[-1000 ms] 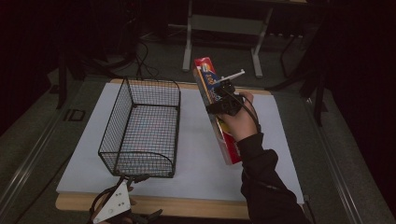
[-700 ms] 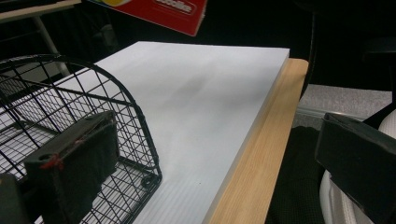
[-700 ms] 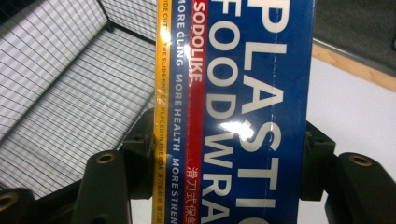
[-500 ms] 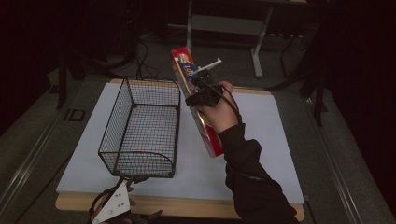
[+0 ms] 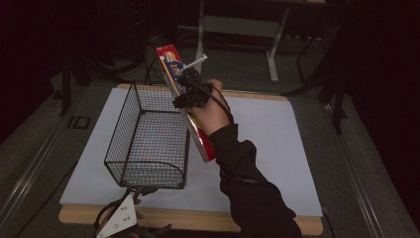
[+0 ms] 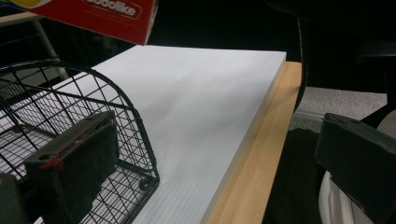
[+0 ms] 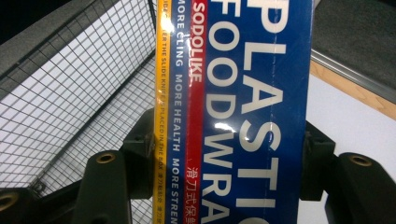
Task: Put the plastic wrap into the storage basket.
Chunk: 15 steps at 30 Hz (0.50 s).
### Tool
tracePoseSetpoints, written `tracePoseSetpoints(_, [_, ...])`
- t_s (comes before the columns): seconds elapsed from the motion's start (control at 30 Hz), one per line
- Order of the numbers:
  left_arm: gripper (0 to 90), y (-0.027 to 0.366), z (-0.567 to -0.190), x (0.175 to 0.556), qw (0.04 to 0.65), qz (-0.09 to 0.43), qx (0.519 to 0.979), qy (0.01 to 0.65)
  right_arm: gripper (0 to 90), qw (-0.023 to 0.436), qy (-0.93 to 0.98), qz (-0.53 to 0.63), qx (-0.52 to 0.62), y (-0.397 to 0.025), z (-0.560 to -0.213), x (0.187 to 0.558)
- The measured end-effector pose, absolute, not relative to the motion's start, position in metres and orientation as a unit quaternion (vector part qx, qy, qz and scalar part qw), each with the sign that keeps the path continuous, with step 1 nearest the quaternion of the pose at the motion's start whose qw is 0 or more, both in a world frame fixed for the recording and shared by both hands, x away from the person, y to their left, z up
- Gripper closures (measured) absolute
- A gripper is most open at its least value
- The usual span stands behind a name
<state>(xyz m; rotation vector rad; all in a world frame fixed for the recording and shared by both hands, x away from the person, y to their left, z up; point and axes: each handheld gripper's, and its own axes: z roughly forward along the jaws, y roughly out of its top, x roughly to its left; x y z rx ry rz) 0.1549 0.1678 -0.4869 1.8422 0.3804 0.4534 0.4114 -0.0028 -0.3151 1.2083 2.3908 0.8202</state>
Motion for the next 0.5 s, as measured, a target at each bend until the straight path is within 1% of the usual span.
tracePoseSetpoints(0.5, [0.2,0.168,-0.487,0.155,0.565,0.193,0.785,0.164,38.9,0.163,0.849,0.292,0.410,0.022,-0.312,0.409])
